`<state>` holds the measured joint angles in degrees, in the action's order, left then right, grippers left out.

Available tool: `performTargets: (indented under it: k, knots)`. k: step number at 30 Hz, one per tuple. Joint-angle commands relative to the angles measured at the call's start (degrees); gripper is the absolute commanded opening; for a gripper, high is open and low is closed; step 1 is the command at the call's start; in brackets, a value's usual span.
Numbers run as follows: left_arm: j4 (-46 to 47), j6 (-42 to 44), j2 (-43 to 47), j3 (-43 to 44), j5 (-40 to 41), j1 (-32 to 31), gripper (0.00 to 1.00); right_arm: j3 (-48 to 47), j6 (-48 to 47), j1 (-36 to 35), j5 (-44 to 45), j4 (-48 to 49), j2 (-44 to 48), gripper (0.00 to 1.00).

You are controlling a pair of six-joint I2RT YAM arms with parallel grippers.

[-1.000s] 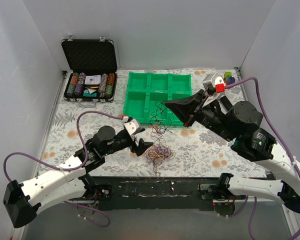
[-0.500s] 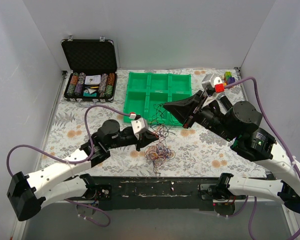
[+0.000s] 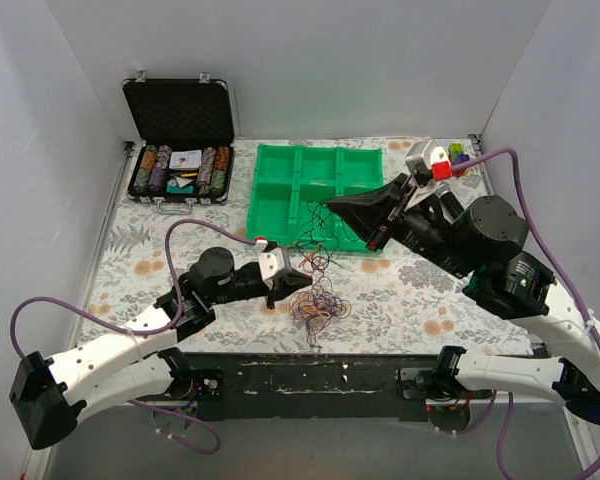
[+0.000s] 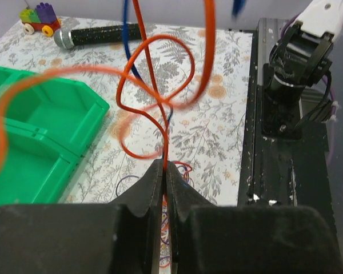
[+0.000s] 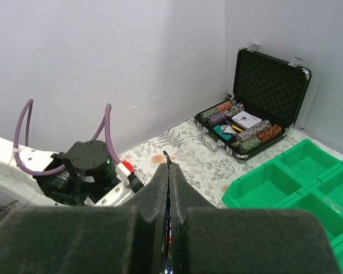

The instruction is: Untangle the cables

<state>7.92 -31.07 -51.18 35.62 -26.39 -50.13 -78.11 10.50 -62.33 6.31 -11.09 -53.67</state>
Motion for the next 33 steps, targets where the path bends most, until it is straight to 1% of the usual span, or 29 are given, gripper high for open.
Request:
performTargets:
  k: [1, 4, 9, 15, 17, 18, 23, 28, 33]
  knots:
    - [-3.78, 4.6, 2.83, -4.67, 1.16, -0.32, 0.0, -6.35, -3.47, 0.01, 1.69, 0.02, -0.29, 0.01]
    - [-6.69, 8.21, 4.41, -7.83, 3.71, -0.32, 0.0, -8.29, -4.78, 0.01, 2.57, -1.21, -0.82, 0.01]
    - [-10.64, 13.66, 7.76, -12.41, 4.24, -0.32, 0.0, -10.22, -7.16, 0.01, 4.68, -2.09, -0.65, 0.01]
    - [-14.86, 19.54, 7.58, -14.87, 5.65, -0.32, 0.0, -14.43, -10.14, -0.08, 6.87, -3.93, -1.26, 0.01]
    - [-15.22, 20.34, 7.85, -15.75, 6.26, -0.32, 0.0, -16.37, -10.33, 0.01, 7.49, -4.64, -1.79, 0.01]
    - [-15.48, 20.78, 7.93, -16.01, 6.27, -0.23, 0.0, -17.16, -12.07, 0.1, 7.58, -4.9, -2.14, 0.01]
    - [-17.85, 23.77, 8.46, -17.07, 5.74, -0.32, 0.0, -22.61, -15.07, 0.01, 9.86, -6.75, -4.77, 0.01]
    - [-18.21, 24.57, 9.78, -17.16, 6.35, -0.32, 0.0, -24.02, -17.44, -0.08, 11.44, -3.76, -6.0, 0.01]
    - [-17.94, 20.71, 11.19, -13.22, 6.44, -0.23, 0.0, -20.08, -17.18, 0.01, 12.41, -2.1, -8.73, 0.01]
